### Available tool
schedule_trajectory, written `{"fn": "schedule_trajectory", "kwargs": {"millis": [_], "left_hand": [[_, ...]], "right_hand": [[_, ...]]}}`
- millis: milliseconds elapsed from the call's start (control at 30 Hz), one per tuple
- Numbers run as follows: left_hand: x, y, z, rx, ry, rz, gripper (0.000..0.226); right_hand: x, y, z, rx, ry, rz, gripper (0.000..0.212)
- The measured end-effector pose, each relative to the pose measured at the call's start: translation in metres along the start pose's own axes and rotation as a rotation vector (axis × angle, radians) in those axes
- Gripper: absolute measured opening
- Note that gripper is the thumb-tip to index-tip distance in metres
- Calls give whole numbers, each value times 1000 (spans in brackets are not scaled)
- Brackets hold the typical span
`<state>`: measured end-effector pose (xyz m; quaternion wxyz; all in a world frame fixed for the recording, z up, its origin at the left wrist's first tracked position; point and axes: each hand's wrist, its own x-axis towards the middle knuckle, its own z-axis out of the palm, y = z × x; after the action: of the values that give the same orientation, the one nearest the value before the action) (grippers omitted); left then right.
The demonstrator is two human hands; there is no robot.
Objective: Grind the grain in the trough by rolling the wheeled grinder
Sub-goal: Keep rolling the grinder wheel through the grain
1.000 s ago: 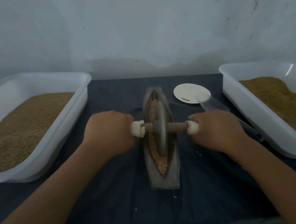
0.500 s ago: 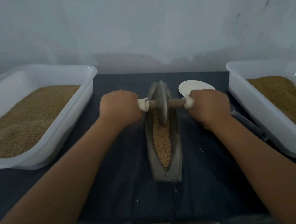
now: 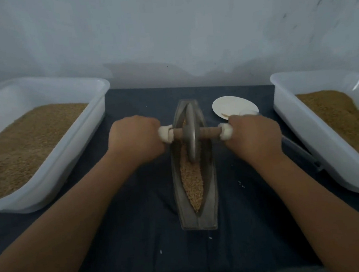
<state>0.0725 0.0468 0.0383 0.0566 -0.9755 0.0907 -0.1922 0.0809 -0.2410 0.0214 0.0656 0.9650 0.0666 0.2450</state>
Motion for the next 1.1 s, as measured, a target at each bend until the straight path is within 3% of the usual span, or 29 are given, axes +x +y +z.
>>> {"fn": "schedule_trajectory", "kwargs": {"millis": [133, 233, 433, 600, 800, 933, 1100], "left_hand": [[23, 6, -6, 18, -3, 5, 29], [1, 6, -15, 41, -25, 33, 28], [-60, -4, -18, 66, 64, 132, 56], [-10, -3, 3, -6, -18, -6, 34], [27, 2, 0, 37, 17, 13, 31], [-20, -4, -6, 34, -32, 45, 33], [-63, -11, -6, -15, 27, 64, 37]], "right_hand": [[20, 2, 10, 120, -126, 68, 42], [-4, 6, -4, 117, -169, 21, 41], [-48, 14, -40, 174, -204, -100, 48], [-4, 1, -17, 35, -59, -48, 44], [20, -2, 1, 133, -146, 78, 43], [-22, 3, -22, 118, -116, -49, 47], [-46, 7, -46, 64, -65, -185, 43]]}}
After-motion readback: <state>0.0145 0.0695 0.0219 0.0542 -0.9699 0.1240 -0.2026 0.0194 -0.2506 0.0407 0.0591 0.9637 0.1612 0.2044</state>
